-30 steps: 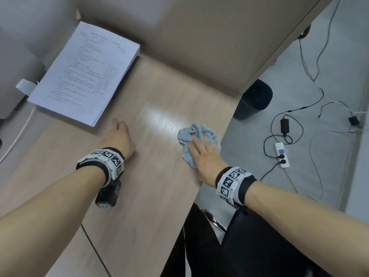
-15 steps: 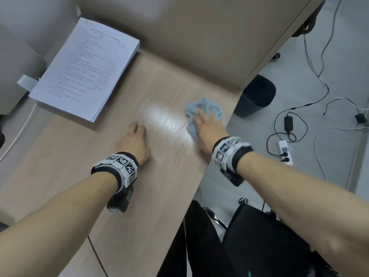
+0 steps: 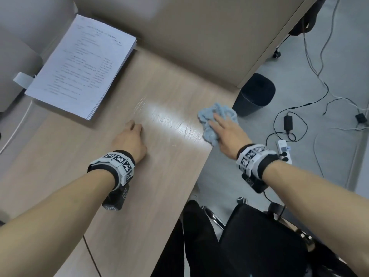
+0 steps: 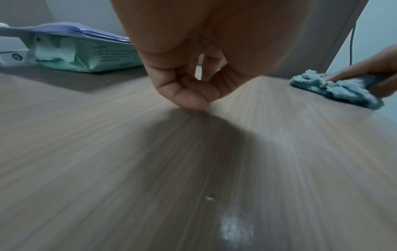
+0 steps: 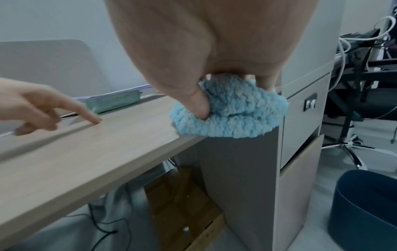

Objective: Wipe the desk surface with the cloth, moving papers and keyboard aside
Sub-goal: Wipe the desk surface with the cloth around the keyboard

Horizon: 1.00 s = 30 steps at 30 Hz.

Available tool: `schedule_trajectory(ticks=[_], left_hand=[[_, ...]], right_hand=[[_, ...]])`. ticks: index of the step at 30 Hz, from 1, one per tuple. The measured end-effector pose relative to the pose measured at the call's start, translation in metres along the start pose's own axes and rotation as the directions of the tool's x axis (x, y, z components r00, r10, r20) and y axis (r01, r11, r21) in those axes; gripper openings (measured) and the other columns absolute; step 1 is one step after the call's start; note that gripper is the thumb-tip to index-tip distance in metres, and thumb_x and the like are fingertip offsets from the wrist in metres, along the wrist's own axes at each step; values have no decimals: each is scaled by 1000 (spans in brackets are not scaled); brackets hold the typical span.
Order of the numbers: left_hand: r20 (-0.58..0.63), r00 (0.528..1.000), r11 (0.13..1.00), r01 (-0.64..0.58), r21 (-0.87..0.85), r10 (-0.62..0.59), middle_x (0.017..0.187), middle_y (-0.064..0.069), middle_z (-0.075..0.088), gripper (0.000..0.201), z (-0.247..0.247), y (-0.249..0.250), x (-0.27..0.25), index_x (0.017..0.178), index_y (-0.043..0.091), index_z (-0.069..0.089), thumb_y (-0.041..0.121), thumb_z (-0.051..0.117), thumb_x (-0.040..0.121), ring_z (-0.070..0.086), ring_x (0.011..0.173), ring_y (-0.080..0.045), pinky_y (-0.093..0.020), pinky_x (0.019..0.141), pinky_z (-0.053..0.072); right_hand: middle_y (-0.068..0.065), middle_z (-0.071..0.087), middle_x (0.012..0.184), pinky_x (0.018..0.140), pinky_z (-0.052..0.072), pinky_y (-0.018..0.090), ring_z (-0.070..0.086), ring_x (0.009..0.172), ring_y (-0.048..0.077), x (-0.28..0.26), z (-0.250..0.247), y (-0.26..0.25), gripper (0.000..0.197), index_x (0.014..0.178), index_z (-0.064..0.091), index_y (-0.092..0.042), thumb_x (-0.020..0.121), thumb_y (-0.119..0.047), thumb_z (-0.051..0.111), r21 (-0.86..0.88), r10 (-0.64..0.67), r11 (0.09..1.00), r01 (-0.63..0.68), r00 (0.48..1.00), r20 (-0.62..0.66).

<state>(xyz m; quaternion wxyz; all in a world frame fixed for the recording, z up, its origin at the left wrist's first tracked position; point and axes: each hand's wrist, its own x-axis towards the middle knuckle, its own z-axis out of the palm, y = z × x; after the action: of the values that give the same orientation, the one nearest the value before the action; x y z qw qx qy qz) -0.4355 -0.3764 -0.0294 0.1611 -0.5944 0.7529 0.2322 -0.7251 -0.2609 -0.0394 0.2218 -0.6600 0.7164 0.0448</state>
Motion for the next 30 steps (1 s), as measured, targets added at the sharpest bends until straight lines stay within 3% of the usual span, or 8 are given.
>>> schedule_trajectory(ticks=[5,9,14,19,22,25,27,30], left_hand=[[1,1000,1000,1,-31,-1,160,3,21,64,3,-3,2,137,21,42,11,54,75,50,126,-36,-41,101,45],[-27,999,999,-20,-32,20,153,1,33,61,0,-4,1,134,21,47,9,53,74,53,124,-33,-41,98,47],[-40,999,998,-26,-50,24,153,4,35,61,-1,-5,1,134,24,47,11,53,74,55,121,-33,-39,97,47],[-22,999,996,-33,-88,32,160,5,27,61,-4,-4,0,141,25,43,13,49,81,47,133,-28,-37,107,41],[-28,1000,970,-11,-244,4,151,2,42,48,-10,-15,1,139,23,48,21,50,91,46,133,-27,-35,109,36],[-56,965,773,169,-612,-255,111,-4,67,24,-20,-40,2,112,22,64,27,53,91,66,101,-32,-42,95,52],[34,902,504,272,-820,-431,96,-14,72,16,-31,-60,2,86,17,64,25,52,93,67,69,-31,-45,72,60],[218,808,114,331,-937,-547,95,-16,71,31,-51,-92,4,79,15,56,40,48,98,59,52,-18,-27,44,52]], right_hand=[[7,22,159,110,35,56,22,144,37,47,-20,29,68,148,34,-16,86,-18,63,34,80,996,-79,997,-23],[14,28,153,105,40,51,36,133,37,73,-28,28,70,144,35,-12,81,-23,66,-74,128,988,-132,990,-59],[13,26,154,107,37,51,34,135,38,108,-38,13,73,145,33,-13,81,-25,66,-104,138,985,-140,990,-26],[12,28,153,104,40,50,38,132,39,134,-43,-37,68,144,35,-15,82,-20,64,-142,27,990,-25,1000,12],[9,33,150,99,41,49,38,129,37,137,-39,-75,58,139,43,-18,84,-21,61,-119,-77,990,81,996,37],[8,43,142,97,43,44,42,124,34,137,-40,-104,51,135,49,-20,86,-26,59,-42,-113,992,115,993,37],[10,46,138,100,44,45,44,124,33,139,-42,-121,49,135,51,-18,87,-28,59,58,-126,991,123,991,49],[12,47,136,105,40,43,43,126,34,142,-45,-147,49,134,52,-15,89,-29,61,127,-182,977,172,981,71]])
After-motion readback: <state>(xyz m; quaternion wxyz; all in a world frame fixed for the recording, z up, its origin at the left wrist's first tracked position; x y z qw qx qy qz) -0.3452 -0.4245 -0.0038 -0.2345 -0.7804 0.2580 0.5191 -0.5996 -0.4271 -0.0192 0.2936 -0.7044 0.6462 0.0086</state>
